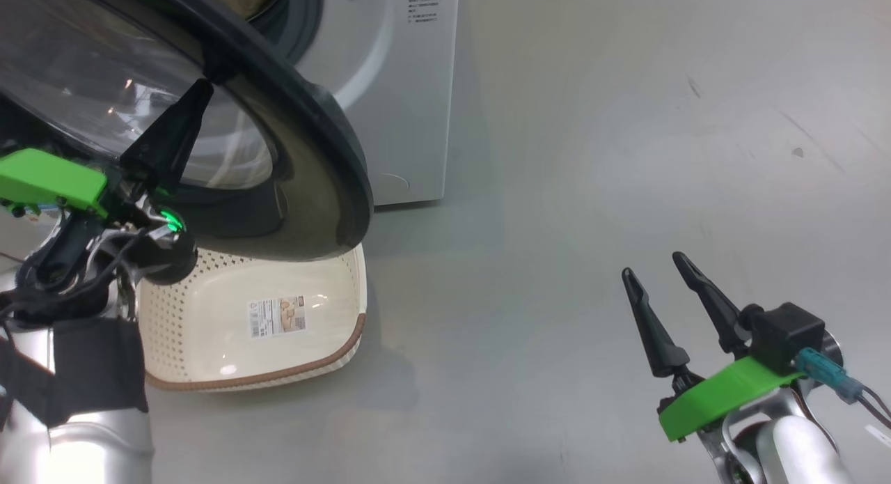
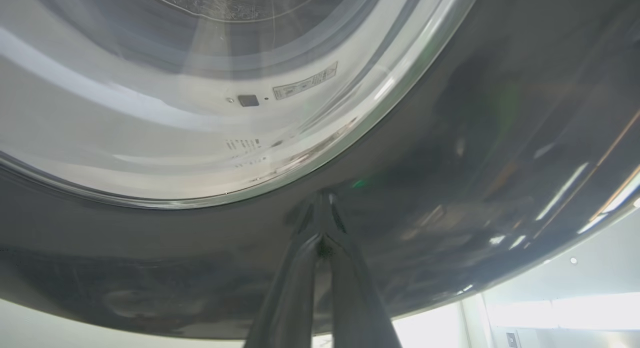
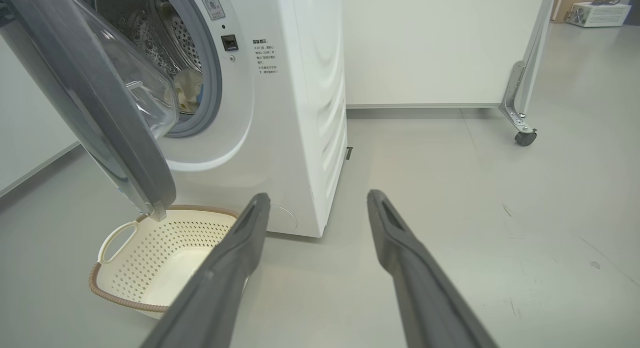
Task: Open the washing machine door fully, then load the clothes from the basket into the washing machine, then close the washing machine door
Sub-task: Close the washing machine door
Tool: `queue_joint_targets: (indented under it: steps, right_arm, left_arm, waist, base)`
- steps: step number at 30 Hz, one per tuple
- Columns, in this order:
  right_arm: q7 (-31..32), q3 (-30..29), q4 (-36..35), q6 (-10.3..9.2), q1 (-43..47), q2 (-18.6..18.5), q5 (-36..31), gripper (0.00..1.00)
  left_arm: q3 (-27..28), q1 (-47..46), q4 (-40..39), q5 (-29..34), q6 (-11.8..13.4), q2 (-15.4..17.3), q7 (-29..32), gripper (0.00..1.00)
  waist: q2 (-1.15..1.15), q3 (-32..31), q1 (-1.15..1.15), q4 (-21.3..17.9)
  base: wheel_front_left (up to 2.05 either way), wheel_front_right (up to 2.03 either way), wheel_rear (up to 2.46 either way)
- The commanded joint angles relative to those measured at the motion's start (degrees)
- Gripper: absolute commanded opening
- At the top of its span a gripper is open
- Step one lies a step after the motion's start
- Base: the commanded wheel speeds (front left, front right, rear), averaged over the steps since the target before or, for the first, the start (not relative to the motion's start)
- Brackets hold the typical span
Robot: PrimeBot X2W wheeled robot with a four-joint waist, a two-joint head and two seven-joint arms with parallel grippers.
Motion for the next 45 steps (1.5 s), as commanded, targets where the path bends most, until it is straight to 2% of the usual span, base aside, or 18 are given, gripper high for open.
queue_joint_targets:
  steps: [1, 11, 19, 32, 40, 41, 42, 43, 44, 45]
  right_arm:
    - [-0.8, 1.5, -1.6, -0.16, -2.3, -0.3, 0.4, 1.0]
    - [-1.9, 2.7, -0.1, -0.16, -3.8, -0.3, 1.3, 1.0]
    - [-2.6, 1.6, 0.5, -0.16, -4.3, -0.3, 1.4, 1.0]
    - [-2.6, -1.4, 0.5, -0.16, -3.9, -0.3, 0.0, 1.0]
    - [-2.2, -3.7, -0.2, -0.16, -2.3, -0.3, -0.6, 1.0]
    - [-2.1, -3.9, -0.3, -0.16, -2.1, -0.3, -0.7, 1.0]
    - [-2.0, -4.1, -0.5, -0.16, -1.8, -0.3, -0.8, 1.0]
    - [-1.9, -4.3, -0.6, -0.16, -1.6, -0.3, -0.9, 1.0]
    - [-1.8, -4.5, -0.8, -0.16, -1.3, -0.3, -1.1, 1.0]
    - [-1.7, -4.7, -1.0, -0.16, -1.0, -0.3, -1.2, 1.0]
  left_arm:
    - [0.7, -3.3, -1.7, 0.6, -0.4, 1.3, -0.5, 0.0]
    - [0.1, -6.9, 1.6, 1.7, -0.4, 2.5, -5.9, 0.0]
    - [-0.8, -5.4, 1.3, 1.1, -0.4, 3.4, -7.4, 0.0]
    - [-2.1, 1.7, -3.6, 1.3, -0.4, 3.7, -10.3, 0.0]
    - [-2.7, 10.1, -12.5, 3.9, -0.4, 3.8, -15.5, 0.0]
    - [-3.2, 11.2, -13.5, 4.8, -0.4, 4.0, -16.4, 0.18]
    - [-3.7, 12.4, -14.6, 5.3, -0.4, 3.9, -17.3, 0.44]
    - [-4.1, 13.5, -15.6, 6.0, -0.4, 3.9, -18.2, 0.78]
    - [-4.8, 14.7, -16.7, 6.8, -0.4, 4.1, -18.9, 0.96]
    - [-5.4, 15.8, -17.7, 7.5, -0.4, 4.2, -19.8, 1.0]
  waist:
    - [0.0, 0.4, 0.0, -0.6]
    - [0.0, 1.1, 0.0, -3.0]
    - [0.0, 1.4, 0.0, -2.5]
    - [0.0, 0.2, 0.0, 1.2]
    - [0.0, -2.1, 0.0, 3.1]
    - [0.0, -2.4, 0.0, 3.3]
    - [0.0, -2.7, 0.0, 3.5]
    - [0.0, -3.0, 0.0, 3.7]
    - [0.0, -3.3, 0.0, 4.0]
    - [0.0, -3.5, 0.0, 4.2]
  base:
    - [0.0, 0.0, 0.0]
    - [0.0, 0.0, 0.0]
    - [0.0, 0.0, 0.0]
    - [0.0, 0.0, 0.0]
    - [0.0, 0.0, 0.0]
    - [0.0, 0.0, 0.0]
    - [0.0, 0.0, 0.0]
    - [0.0, 0.0, 0.0]
    - [0.0, 0.0, 0.0]
    - [0.0, 0.0, 0.0]
